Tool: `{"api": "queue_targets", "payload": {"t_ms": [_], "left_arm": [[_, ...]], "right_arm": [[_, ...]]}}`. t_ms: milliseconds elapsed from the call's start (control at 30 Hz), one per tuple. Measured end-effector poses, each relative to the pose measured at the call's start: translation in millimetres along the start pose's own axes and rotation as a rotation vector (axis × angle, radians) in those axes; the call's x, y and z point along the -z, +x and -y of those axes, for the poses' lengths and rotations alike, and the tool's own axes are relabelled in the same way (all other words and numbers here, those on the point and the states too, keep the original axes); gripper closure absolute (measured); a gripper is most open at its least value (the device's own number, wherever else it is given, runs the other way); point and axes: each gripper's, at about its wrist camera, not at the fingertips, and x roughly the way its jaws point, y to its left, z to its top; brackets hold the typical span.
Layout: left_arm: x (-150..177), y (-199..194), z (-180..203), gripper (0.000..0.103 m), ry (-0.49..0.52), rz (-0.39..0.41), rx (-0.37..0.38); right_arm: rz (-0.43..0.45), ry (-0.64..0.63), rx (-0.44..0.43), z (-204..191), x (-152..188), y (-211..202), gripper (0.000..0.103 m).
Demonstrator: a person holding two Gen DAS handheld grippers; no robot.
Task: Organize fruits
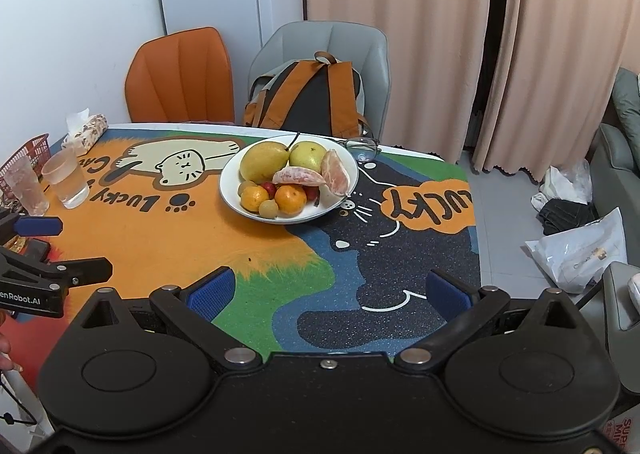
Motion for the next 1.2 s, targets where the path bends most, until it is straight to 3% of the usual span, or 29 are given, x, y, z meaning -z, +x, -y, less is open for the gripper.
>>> {"api": "queue_targets", "payload": {"t_ms": [1200], "left_arm": [[3.9, 3.8, 3.2, 0.0, 0.005, -0.006, -0.002]], "right_arm": [[-0.006, 0.003, 0.014, 2.1, 4.7, 1.4, 0.0]]}}
